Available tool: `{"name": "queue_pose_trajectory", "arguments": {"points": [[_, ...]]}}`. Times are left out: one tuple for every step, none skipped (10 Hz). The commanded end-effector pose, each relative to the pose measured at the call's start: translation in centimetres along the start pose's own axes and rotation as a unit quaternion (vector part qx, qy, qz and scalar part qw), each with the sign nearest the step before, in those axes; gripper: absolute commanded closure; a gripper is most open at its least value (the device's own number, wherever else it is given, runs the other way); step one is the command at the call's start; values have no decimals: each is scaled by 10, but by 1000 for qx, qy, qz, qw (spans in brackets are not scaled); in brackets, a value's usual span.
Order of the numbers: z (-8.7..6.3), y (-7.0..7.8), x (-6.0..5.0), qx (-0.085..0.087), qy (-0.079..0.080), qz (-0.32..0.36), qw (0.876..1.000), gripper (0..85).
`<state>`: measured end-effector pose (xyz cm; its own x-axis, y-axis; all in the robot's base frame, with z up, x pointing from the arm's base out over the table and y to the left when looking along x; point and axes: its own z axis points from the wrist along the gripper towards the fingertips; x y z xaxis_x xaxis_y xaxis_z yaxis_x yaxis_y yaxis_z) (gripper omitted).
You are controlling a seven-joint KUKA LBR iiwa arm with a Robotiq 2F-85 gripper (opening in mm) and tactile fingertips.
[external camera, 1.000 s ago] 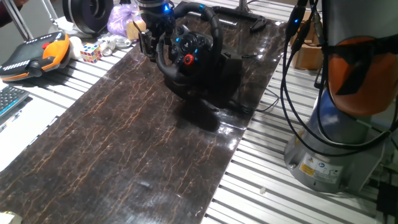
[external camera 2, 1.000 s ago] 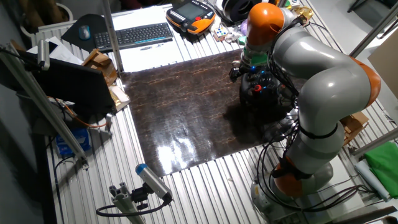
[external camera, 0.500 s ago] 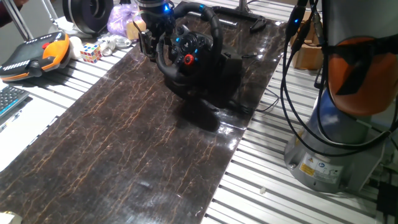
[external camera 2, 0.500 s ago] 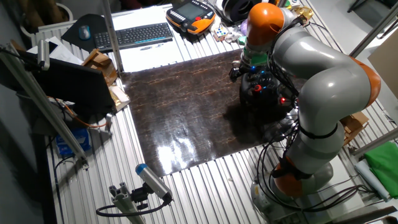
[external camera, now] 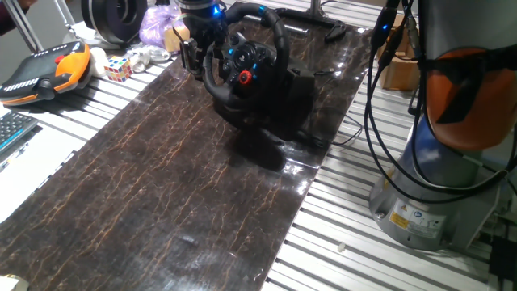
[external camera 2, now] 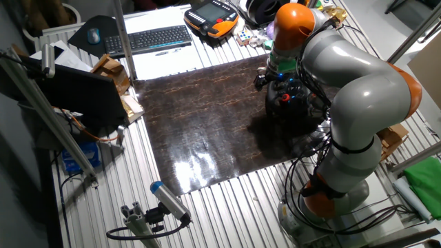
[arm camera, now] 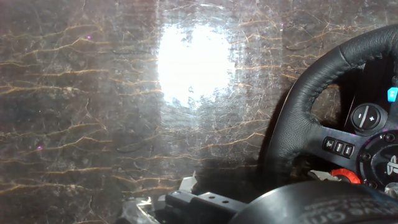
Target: Rotate the steering wheel 90 degrees clockwise
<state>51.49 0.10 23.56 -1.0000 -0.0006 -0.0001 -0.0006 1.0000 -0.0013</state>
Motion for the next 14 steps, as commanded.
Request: {"name": "queue_pose_trajectory", "arguments": {"points": [[-1, 0, 0, 30, 16, 78, 996, 843], [-2, 1, 0, 30, 17, 78, 996, 843], [-3, 2, 0, 31, 18, 79, 996, 843], [-3, 2, 1, 31, 18, 79, 996, 843], [-3, 1, 1, 31, 18, 78, 996, 843], [-3, 1, 1, 28, 18, 79, 996, 843], [-2, 1, 0, 21, 18, 83, 996, 843], [-2, 1, 0, 21, 17, 83, 996, 843], [-2, 1, 0, 21, 17, 84, 996, 843], [-2, 1, 0, 21, 17, 85, 996, 843], [-1, 2, -1, 22, 17, 88, 996, 843], [0, 1, -2, 22, 17, 90, 996, 843], [2, 1, -4, 21, 18, 98, 995, 843], [5, -1, -6, 22, 18, 103, 994, 843]]}}
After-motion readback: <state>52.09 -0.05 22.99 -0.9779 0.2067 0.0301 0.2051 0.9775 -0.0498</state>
